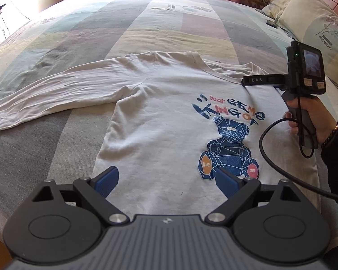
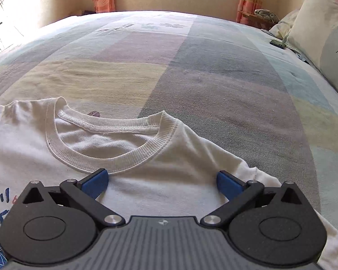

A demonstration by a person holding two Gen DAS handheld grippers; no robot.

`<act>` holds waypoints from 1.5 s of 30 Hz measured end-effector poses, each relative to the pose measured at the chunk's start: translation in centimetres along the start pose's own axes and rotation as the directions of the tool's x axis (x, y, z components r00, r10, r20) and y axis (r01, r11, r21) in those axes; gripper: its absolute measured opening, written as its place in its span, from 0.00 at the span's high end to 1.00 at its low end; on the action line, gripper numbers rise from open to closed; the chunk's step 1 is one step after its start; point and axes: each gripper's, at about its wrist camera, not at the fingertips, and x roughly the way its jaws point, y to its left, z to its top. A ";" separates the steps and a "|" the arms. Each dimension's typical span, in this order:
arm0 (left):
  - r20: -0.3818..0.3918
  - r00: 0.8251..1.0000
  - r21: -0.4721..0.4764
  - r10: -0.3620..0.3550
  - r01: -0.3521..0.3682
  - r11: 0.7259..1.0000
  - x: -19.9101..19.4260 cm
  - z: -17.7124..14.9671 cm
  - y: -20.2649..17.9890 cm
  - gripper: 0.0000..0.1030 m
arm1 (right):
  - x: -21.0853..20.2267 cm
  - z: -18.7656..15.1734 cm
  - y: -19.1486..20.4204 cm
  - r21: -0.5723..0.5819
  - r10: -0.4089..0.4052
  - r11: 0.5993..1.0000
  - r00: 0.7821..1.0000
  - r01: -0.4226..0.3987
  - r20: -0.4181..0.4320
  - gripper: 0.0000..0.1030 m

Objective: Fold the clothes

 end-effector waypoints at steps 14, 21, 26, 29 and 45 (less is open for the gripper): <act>0.026 0.997 -0.016 -0.076 0.077 0.997 1.9 1.4 2.7 0.10 | -9.1 -4.4 -2.4 0.138 0.132 0.983 0.988 -0.121 -0.075 0.00; 0.038 0.993 -0.022 -0.116 0.117 0.993 3.4 2.5 4.5 0.10 | -12.0 -7.6 0.8 0.079 0.133 0.989 0.982 -0.124 -0.131 0.00; 0.087 0.992 -0.008 -0.087 0.088 0.996 5.1 4.8 7.8 0.10 | -13.4 -8.9 3.6 0.025 0.112 0.994 0.982 -0.110 -0.153 0.00; 0.129 0.990 0.004 -0.051 0.051 0.999 6.3 6.7 10.5 0.10 | -13.6 -9.6 5.3 0.014 0.080 0.997 0.982 -0.079 -0.171 0.00; 0.140 0.984 0.068 -0.111 0.103 0.992 11.1 5.8 17.8 0.02 | -13.0 -11.8 8.0 0.074 -0.063 0.994 0.969 0.082 -0.237 0.00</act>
